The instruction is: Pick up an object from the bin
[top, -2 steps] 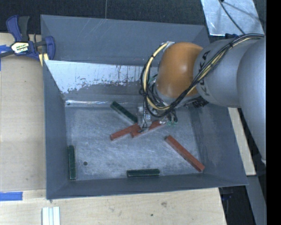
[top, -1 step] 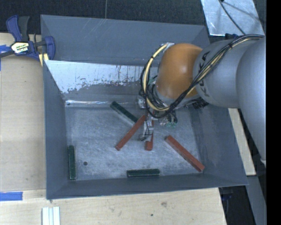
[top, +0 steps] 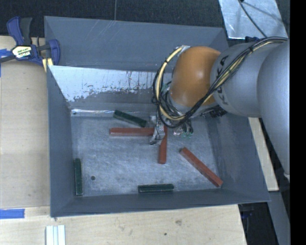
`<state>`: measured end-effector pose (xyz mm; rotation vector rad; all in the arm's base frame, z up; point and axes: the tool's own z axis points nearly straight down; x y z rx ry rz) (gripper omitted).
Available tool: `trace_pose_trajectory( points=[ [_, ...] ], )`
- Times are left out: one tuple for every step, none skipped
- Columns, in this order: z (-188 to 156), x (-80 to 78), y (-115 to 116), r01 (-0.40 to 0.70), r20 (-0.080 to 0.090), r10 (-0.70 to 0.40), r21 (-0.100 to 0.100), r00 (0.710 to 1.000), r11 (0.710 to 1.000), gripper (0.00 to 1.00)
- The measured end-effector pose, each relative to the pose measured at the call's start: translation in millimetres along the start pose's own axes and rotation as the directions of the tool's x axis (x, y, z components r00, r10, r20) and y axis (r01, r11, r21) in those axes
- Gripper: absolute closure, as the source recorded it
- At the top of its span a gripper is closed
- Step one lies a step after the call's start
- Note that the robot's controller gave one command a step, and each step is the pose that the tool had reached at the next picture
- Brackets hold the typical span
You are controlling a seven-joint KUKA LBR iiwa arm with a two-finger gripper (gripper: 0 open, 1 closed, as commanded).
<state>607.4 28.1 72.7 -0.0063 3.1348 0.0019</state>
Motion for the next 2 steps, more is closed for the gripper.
trace_pose_trajectory(
  points=[
    [-126.0, -2.7, 21.7, -0.052, 0.006, 0.052, -0.001, 0.999, 0.999, 1.00],
    [-159.3, 22.2, 46.7, 0.074, 0.001, -0.074, 0.000, 0.997, 0.997, 1.00]
  ],
)
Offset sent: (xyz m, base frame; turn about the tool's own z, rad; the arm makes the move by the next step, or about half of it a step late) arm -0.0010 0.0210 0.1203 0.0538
